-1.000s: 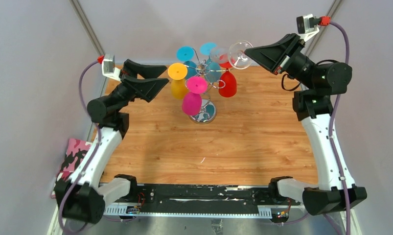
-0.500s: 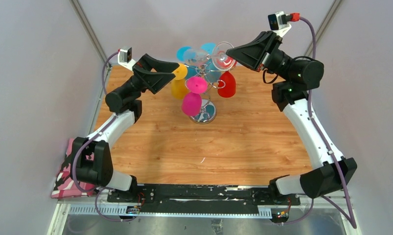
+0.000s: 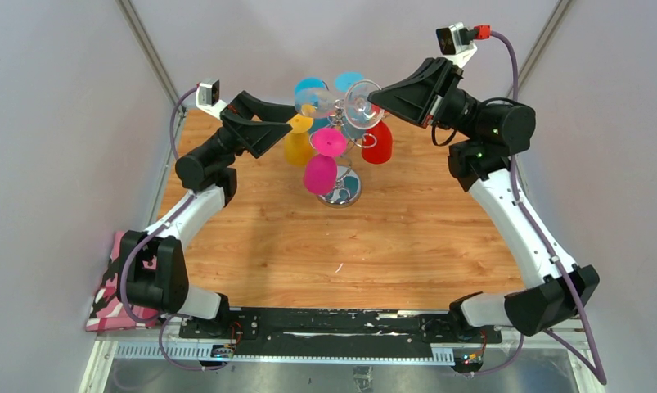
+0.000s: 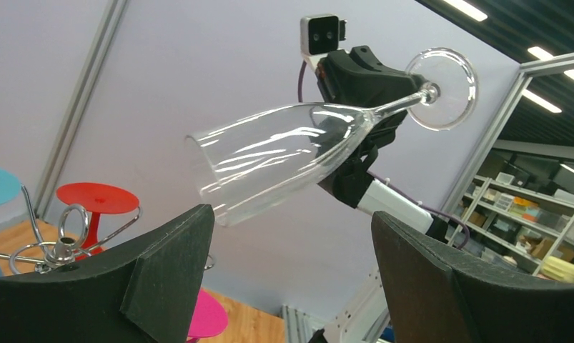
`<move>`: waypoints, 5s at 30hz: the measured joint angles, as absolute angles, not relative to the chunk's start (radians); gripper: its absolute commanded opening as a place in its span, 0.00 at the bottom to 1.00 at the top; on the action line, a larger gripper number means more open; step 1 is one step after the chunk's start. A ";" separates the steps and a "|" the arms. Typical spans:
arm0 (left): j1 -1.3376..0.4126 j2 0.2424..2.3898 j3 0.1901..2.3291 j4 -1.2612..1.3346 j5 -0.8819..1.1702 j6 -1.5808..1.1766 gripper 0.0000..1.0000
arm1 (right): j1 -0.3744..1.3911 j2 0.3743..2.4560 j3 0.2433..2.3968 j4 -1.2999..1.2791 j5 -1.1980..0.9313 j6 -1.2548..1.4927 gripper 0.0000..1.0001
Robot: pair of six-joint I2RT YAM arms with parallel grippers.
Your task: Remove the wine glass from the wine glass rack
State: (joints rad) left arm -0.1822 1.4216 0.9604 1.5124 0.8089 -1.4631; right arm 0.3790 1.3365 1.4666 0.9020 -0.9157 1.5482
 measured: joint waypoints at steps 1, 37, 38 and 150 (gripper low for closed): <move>-0.182 1.422 0.960 1.512 0.809 -1.465 0.87 | 0.386 1.329 1.467 0.894 -0.916 1.541 0.00; -0.163 1.129 0.890 1.530 0.748 -1.622 0.00 | 0.506 1.451 1.358 1.302 -0.706 1.780 0.00; -0.163 1.130 0.890 1.530 0.744 -1.626 0.00 | 0.506 1.451 1.358 1.305 -0.702 1.784 0.00; -0.014 1.794 2.114 -0.960 -0.115 -0.243 0.52 | -0.087 1.317 0.971 0.939 -1.020 1.527 0.89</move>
State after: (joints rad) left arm -0.0143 1.7943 2.1143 -0.9596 -0.1154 -0.2432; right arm -0.0872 1.3170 0.9710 0.9394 -1.0203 1.5272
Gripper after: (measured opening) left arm 0.528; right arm 0.905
